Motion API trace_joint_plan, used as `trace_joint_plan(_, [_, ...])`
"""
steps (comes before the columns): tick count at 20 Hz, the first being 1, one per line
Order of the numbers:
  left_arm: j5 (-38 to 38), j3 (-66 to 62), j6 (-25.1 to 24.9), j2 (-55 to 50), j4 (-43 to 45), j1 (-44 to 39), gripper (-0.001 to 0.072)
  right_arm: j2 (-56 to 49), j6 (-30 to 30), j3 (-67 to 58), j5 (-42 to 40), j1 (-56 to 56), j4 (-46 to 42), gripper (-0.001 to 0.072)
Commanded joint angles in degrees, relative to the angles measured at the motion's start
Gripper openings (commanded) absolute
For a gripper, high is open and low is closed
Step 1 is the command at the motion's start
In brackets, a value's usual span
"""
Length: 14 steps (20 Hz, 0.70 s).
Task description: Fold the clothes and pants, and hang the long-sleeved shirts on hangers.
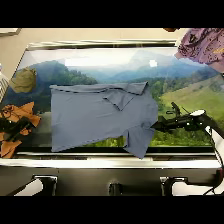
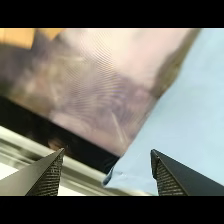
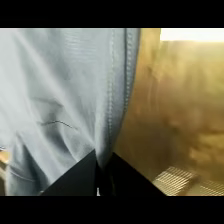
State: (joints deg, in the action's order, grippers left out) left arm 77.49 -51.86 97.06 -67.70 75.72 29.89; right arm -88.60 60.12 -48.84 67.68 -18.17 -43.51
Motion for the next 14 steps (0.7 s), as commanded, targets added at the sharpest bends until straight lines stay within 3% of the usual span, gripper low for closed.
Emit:
trace_joint_plan(1, [-1.95, 10.75, -9.94, 1.27, -11.69, 6.78, 0.0611, 3.34, 2.10, -0.09, 1.40, 0.15, 0.81, 0.0030])
trace_joint_plan(5, [-5.46, 19.10, -17.18, 0.98, -22.23, 5.99, 0.0610, 6.05, 3.78, -0.09, 1.49, 0.17, 0.81, 0.0030])
trace_joint_plan(14, [-3.26, 22.53, -15.85, 1.01, -17.00, 4.70, 0.0609, 7.96, 5.09, -0.09, 3.80, 0.15, 0.81, 0.0031])
